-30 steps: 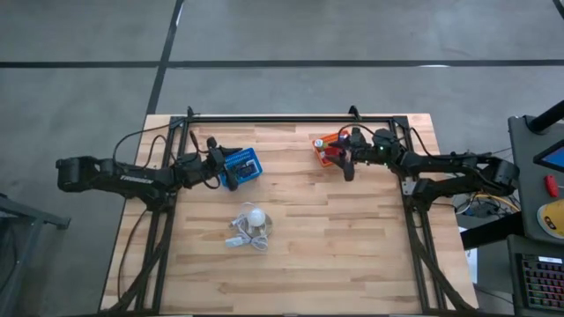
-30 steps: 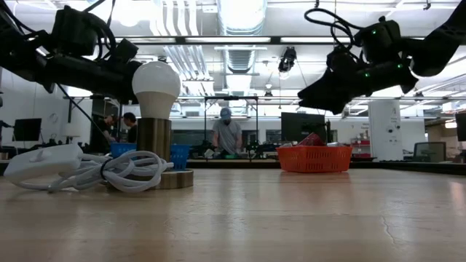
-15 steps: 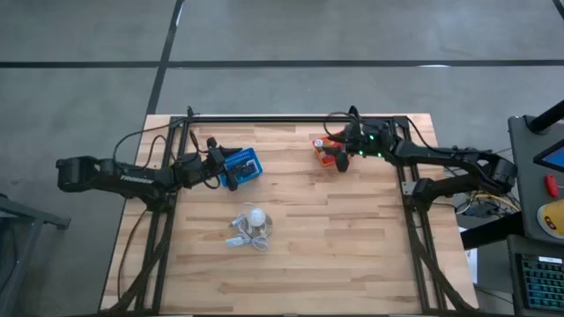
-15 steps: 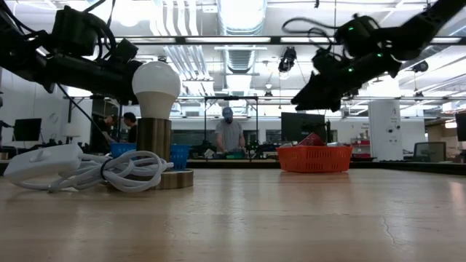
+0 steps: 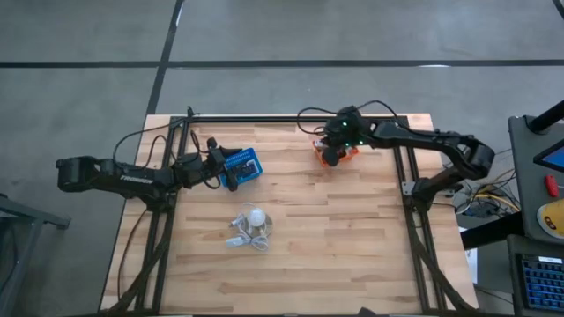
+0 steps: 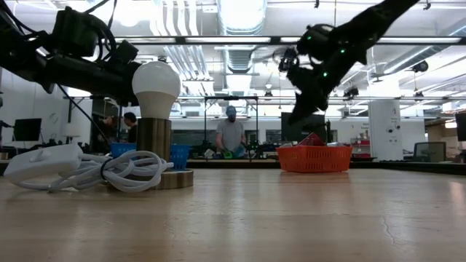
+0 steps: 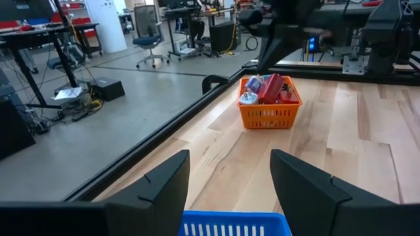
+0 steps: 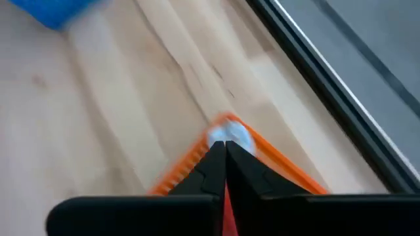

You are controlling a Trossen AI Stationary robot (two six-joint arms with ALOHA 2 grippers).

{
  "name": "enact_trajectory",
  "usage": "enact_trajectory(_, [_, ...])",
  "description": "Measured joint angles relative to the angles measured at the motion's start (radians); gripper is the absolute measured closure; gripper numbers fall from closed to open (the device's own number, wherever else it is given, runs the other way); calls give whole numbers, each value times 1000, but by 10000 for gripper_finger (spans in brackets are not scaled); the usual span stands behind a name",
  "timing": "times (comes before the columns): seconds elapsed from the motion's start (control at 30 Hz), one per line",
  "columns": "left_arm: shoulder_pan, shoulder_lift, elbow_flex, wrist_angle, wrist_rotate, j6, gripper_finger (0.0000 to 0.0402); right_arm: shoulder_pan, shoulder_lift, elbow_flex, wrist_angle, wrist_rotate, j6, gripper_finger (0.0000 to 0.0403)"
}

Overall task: Pick & Place Office items
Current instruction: Move the orange bin to the center of the table

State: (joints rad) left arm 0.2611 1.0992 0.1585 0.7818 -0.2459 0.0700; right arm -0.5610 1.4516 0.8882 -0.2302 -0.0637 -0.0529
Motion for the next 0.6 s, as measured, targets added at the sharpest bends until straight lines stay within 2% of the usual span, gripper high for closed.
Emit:
enact_trajectory(0.23, [0, 0, 0, -9, 4, 0, 186, -4, 79, 117, -178, 147, -22, 396])
enact_trajectory(0.4, [-1, 0, 0, -21, 15, -4, 186, -36, 123, 157, -262, 147, -26, 396])
enact_trajectory(0.6, [-1, 0, 0, -23, 26, -11, 186, -50, 139, 136, -275, 137, -26, 396])
